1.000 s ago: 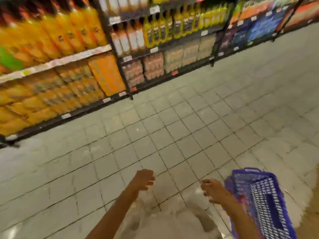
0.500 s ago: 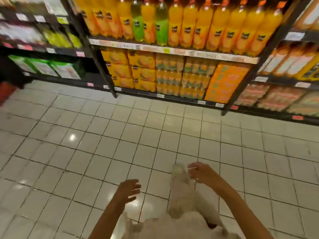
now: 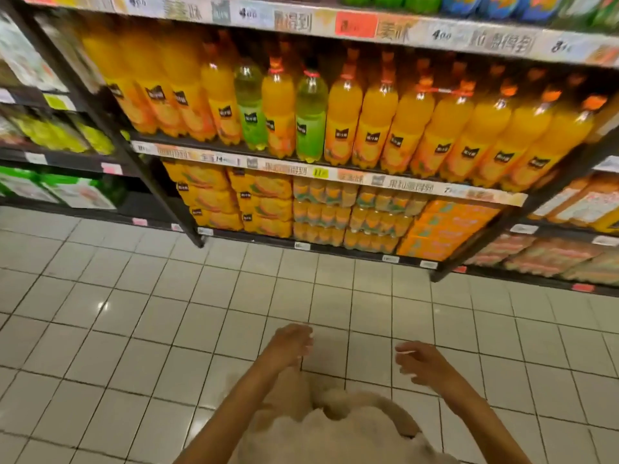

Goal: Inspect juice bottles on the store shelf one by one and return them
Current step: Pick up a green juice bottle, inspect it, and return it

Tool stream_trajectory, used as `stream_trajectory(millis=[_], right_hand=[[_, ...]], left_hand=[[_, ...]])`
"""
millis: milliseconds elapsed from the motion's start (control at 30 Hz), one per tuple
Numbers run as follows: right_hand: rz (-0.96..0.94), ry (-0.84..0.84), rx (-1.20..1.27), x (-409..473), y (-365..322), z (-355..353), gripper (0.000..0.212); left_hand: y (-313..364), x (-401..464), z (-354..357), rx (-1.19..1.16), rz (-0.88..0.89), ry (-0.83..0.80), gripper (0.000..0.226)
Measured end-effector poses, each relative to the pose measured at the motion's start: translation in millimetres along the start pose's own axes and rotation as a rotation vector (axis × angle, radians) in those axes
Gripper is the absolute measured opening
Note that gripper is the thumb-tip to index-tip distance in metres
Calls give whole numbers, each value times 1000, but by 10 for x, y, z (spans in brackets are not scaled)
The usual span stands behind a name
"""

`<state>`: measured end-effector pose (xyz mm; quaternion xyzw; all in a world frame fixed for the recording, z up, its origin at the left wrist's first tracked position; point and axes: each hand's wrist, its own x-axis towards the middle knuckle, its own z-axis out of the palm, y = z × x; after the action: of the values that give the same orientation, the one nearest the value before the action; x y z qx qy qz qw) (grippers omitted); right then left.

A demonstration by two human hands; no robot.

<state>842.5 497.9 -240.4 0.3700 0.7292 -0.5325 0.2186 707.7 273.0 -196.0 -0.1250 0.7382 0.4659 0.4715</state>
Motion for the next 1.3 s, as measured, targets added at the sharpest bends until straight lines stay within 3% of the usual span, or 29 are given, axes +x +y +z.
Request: stream_trajectory(millis=[67, 267, 400, 533, 667, 833, 967, 1133, 1300], right_hand=[[4, -3, 8, 319, -373, 75, 16], [-97, 1, 85, 1224, -1622, 368, 10], [-210, 38, 173, 1480, -2477, 392, 10], [-371, 119, 258, 1566, -3133, 247, 19], [-665, 298, 353, 1519, -3750, -112, 26], [-1052, 529, 377, 1390, -4491, -685, 40], [-1196, 743, 368, 1391, -5101, -1129, 46], [-1127, 873, 235, 1550, -5530, -1484, 52], [-1089, 868, 235, 1678, -5603, -1480, 46]], left_hand=[[213, 232, -262, 27, 14, 34, 15], [883, 973, -1275, 17, -6, 54, 16], [1487, 1245, -1772, 27, 54, 77, 29], [2240, 1395, -1974, 1, 148, 42, 27], [3076, 1327, -1982, -11, 427, 35, 25], [4058, 984, -1820, -101, 945, 57, 29], [4755, 932, -1558, -89, 1190, 35, 44], [5371, 1153, -1190, 161, 1275, 153, 68], [5703, 1374, -968, 332, 1248, 233, 59]])
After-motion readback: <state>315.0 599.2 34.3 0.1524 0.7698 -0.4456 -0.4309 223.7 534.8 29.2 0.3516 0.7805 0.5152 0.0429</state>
